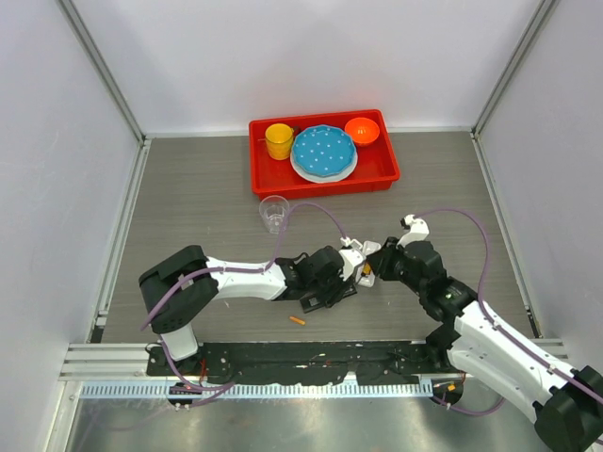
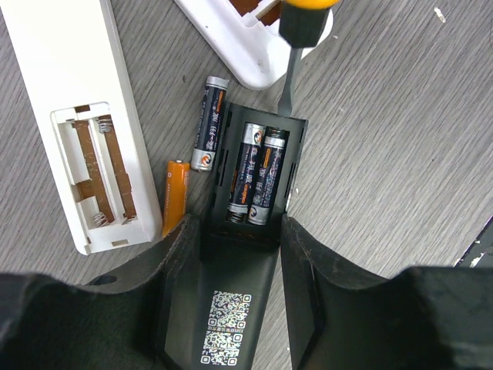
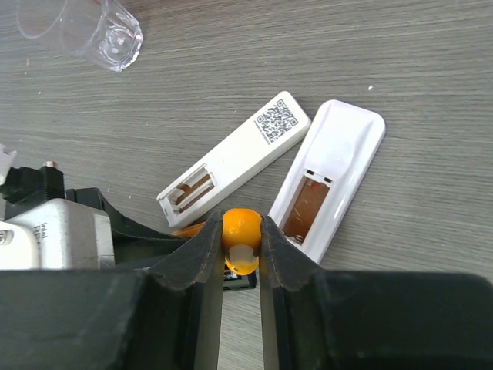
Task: Unload the batteries from the remote control
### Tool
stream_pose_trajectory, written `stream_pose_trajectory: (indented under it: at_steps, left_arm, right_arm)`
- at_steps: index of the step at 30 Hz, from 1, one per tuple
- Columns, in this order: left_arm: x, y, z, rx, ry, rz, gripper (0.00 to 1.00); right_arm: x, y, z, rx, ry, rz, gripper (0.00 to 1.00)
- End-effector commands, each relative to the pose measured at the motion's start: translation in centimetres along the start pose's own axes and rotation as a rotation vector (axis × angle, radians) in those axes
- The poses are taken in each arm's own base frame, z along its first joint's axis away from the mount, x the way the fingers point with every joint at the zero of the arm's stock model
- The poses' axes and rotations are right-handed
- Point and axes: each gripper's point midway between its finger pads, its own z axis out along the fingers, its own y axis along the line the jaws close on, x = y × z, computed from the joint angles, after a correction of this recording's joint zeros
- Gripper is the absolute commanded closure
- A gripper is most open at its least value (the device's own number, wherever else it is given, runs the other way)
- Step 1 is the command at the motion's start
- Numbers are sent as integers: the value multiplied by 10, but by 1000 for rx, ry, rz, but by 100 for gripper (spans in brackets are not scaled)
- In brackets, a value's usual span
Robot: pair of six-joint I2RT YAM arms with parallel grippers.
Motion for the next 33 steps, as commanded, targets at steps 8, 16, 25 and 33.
stream_pose_trajectory:
  at_steps: [8,16,25,33]
  left_arm:
    - [60,28,-4,-91,199,5,57]
    - [60,28,-4,-90,204,9,57]
    - [62,28,-2,-91,215,12,58]
    - [62,29,-2,-96,216,12,59]
  right_arm:
    - [-22,21,11,-46,-81,-19,99]
    - [-22,20,19,-27,-87,-43,99]
    - [-10,20,14,-28,-38,-67,99]
    - [-3,14,12,-14,-27,-75,99]
